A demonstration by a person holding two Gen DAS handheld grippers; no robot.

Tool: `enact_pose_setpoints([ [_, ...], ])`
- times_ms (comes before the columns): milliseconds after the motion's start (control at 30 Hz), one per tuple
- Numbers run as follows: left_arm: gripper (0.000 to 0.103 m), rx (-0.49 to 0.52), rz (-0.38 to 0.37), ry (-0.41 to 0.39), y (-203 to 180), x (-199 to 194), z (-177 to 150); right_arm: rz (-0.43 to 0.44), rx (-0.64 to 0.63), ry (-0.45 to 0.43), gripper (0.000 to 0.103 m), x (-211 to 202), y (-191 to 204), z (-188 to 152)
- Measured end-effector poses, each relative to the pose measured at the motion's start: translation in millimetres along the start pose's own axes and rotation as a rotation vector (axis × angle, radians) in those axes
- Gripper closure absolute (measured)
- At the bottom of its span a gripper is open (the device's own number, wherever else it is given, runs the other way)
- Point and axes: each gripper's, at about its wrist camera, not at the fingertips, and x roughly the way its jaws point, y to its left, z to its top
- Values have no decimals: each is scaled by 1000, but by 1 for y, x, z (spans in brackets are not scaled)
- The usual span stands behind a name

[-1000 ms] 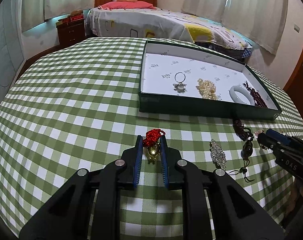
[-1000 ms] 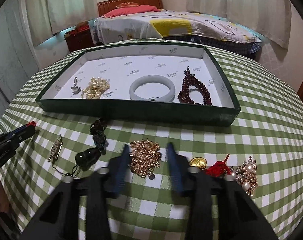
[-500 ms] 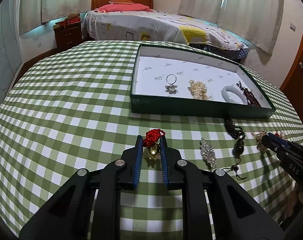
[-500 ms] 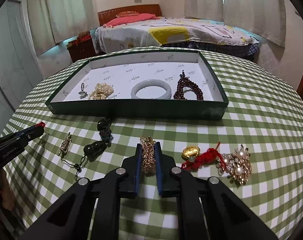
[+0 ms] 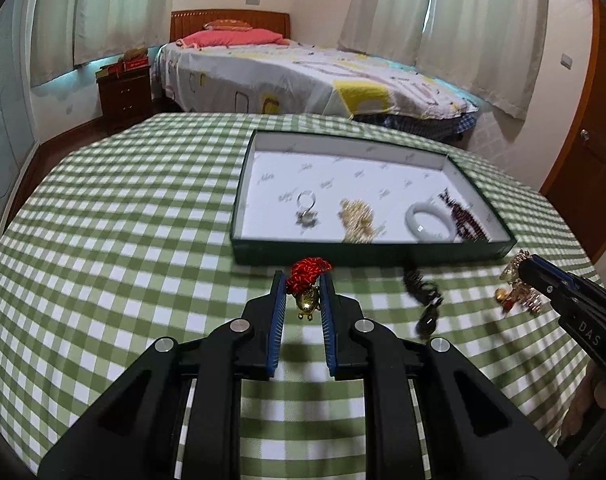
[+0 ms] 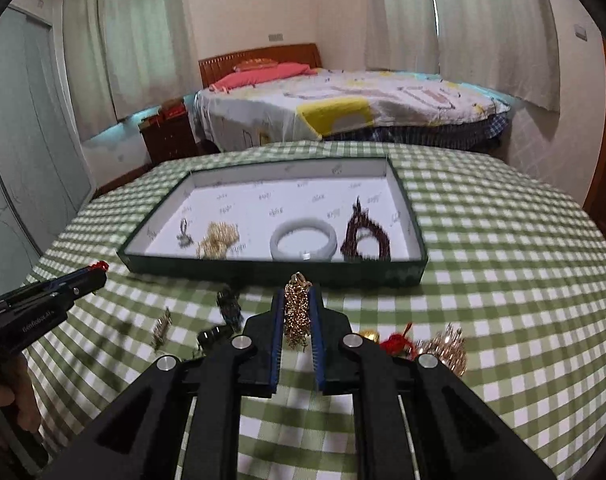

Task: Organize jewelry
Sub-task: 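Carry the red brooch and gold chain over the green box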

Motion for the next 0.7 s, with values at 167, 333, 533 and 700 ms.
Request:
enact_pose_setpoints([
  [167, 86, 2, -30, -44, -9, -6, 21, 11, -8, -55, 90, -8, 3, 18],
  [333, 86, 6, -57, -82, -17, -3, 45, 13, -18, -110, 90, -8, 4, 40],
  [533, 86, 27, -57, -142, -26, 8, 78, 13, -26, -171, 90, -1, 2, 68],
  [700, 86, 32, -49, -180, -28, 25, 103, 7, -41, -209, 90, 14, 1, 91],
])
